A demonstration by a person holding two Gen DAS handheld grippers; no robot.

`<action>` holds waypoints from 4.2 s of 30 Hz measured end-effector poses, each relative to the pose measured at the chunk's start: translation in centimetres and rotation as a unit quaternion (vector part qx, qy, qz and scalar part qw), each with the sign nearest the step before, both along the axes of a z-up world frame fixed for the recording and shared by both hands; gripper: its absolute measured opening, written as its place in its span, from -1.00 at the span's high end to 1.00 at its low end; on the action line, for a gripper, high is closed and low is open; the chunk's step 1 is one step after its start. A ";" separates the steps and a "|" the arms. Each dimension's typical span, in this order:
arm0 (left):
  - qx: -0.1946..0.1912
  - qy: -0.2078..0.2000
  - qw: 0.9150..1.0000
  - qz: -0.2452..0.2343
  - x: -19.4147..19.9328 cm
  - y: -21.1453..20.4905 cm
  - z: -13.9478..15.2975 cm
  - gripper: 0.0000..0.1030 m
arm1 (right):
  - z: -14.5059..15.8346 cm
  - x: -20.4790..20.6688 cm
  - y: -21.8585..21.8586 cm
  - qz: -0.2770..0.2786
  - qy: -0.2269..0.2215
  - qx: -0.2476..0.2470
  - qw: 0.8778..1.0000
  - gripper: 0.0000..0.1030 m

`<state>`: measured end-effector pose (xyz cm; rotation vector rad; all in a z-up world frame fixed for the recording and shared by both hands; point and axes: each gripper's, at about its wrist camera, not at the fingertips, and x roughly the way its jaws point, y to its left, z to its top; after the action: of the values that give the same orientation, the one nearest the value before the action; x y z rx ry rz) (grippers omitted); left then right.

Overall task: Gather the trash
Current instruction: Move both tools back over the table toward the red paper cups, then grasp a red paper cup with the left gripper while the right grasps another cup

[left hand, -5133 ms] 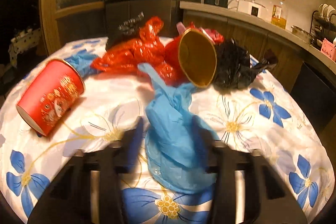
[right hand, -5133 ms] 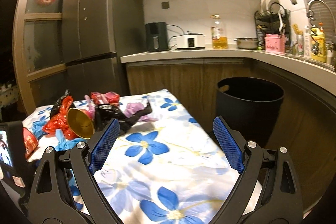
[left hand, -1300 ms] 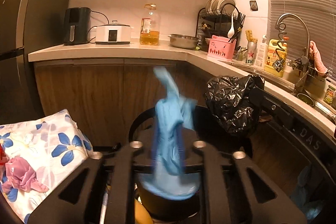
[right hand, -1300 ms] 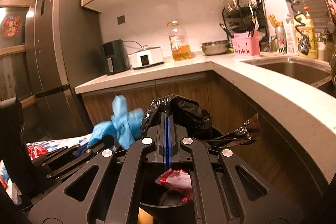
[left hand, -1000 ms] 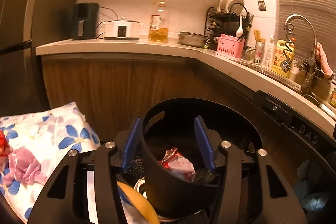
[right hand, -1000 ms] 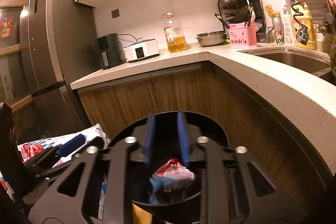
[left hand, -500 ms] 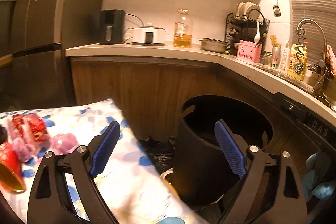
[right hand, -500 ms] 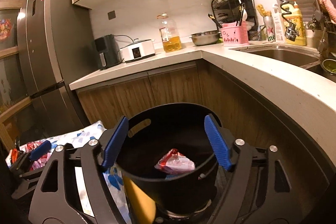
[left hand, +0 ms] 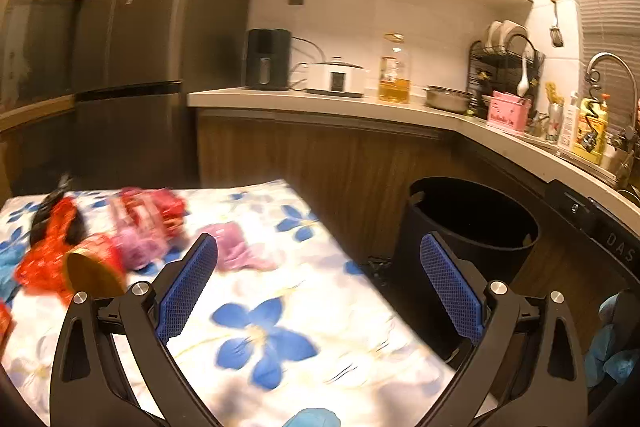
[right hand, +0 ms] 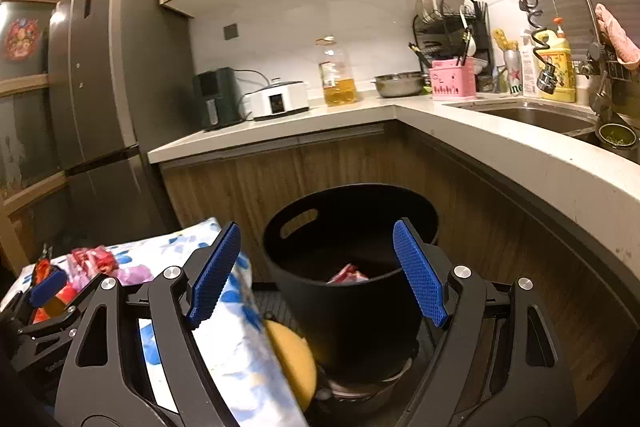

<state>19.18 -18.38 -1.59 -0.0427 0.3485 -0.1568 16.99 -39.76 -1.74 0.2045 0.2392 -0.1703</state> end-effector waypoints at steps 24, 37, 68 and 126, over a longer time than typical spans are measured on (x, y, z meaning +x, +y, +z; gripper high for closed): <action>0.011 -0.004 0.976 0.216 -10.8 19.8 -1.9 -0.88 | -2.5 -2.4 17.4 0.149 0.012 -0.025 0.988 -0.51; -0.018 0.038 0.966 0.256 -10.3 27.4 -2.6 -0.88 | -3.6 -1.1 23.7 0.201 0.026 -0.040 0.978 -0.51; -0.057 0.157 0.956 0.240 -6.7 29.8 -6.2 -0.18 | -6.4 4.3 30.0 0.239 0.063 -0.044 0.968 -0.49; -0.026 0.074 0.990 0.119 -6.5 19.1 -0.3 -0.09 | -2.1 1.4 20.4 0.209 0.014 -0.011 0.978 0.93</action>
<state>12.69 0.76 -1.85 -0.1472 0.4847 0.0739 18.44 -19.35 -3.82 0.1258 0.3024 0.2411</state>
